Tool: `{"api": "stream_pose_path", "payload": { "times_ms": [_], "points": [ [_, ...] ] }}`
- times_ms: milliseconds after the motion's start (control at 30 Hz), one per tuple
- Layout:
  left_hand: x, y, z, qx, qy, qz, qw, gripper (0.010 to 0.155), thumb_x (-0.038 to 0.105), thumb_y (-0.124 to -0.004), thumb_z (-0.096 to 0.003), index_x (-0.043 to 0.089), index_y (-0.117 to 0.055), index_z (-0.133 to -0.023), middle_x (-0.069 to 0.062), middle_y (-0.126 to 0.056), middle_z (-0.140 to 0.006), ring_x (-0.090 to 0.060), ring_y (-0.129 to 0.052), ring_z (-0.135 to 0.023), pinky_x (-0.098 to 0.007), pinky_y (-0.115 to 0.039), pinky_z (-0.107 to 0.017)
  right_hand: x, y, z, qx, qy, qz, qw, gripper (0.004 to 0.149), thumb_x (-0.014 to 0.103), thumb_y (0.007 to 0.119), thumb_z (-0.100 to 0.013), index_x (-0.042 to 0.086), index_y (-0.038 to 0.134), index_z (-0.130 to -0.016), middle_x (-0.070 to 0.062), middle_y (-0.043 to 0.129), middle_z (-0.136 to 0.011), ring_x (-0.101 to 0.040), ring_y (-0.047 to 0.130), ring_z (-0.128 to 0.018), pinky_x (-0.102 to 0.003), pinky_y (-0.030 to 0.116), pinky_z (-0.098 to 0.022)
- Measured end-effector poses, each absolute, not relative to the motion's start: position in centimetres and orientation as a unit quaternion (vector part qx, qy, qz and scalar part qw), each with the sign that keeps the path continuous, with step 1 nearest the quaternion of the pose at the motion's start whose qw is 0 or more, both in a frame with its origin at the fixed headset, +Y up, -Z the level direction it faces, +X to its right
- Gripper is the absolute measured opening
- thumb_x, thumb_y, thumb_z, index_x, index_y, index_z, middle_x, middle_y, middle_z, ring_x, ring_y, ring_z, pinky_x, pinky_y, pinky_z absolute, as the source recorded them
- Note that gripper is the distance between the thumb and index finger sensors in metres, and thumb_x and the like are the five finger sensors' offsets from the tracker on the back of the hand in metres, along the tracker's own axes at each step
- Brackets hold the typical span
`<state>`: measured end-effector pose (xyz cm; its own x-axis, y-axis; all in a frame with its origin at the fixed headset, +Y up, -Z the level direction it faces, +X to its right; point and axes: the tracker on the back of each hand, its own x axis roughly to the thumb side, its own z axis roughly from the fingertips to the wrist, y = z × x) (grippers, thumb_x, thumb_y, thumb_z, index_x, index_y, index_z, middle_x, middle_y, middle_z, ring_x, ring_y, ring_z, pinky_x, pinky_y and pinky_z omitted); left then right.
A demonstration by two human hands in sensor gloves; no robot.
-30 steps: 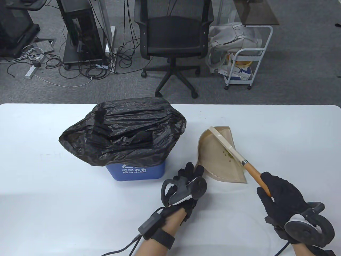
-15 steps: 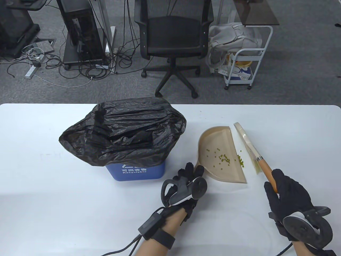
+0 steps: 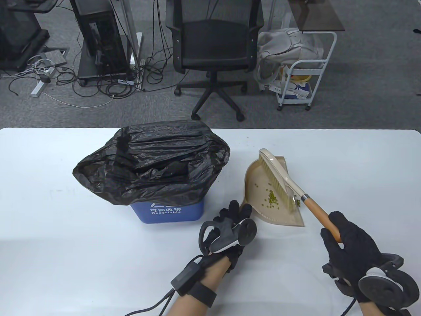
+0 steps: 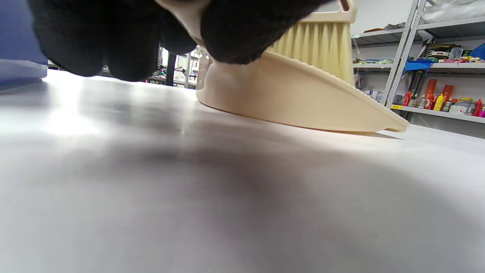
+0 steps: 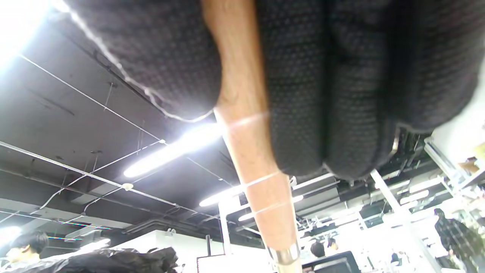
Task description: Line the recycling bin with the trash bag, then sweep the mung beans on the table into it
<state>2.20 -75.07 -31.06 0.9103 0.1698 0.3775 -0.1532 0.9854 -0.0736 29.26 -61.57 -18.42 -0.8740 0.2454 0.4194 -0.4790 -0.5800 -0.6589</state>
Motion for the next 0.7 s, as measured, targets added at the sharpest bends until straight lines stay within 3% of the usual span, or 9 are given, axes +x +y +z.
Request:
{"api": "stream_pose_path", "payload": {
  "times_ms": [267,700],
  "points": [
    [2.1,-75.0,-31.2,-0.025,-0.194,0.085,0.977,0.066,0.008,-0.081,-0.0494,0.014,-0.058,-0.111,-0.034,-0.061,-0.114,-0.068,-0.082,-0.089,-0.076,-0.077,-0.058,30.1,-62.0,-19.1,0.085,-0.406,0.901,0.125,0.057,0.031,0.090,-0.043,-0.011,0.090,-0.081,-0.029,0.106,-0.057,-0.047,0.110,-0.048,-0.060,0.089,-0.037],
    [2.0,-75.0,-31.3,-0.023,-0.192,0.086,0.977,0.066,0.007,-0.081,-0.0488,0.013,-0.058,-0.111,-0.035,-0.061,-0.114,-0.069,-0.083,-0.087,-0.076,-0.077,-0.057,29.5,-62.1,-19.0,0.146,-0.381,0.880,0.244,0.057,0.031,0.090,-0.043,-0.010,0.090,-0.081,-0.029,0.106,-0.058,-0.047,0.110,-0.048,-0.060,0.090,-0.037]
  ]
}}
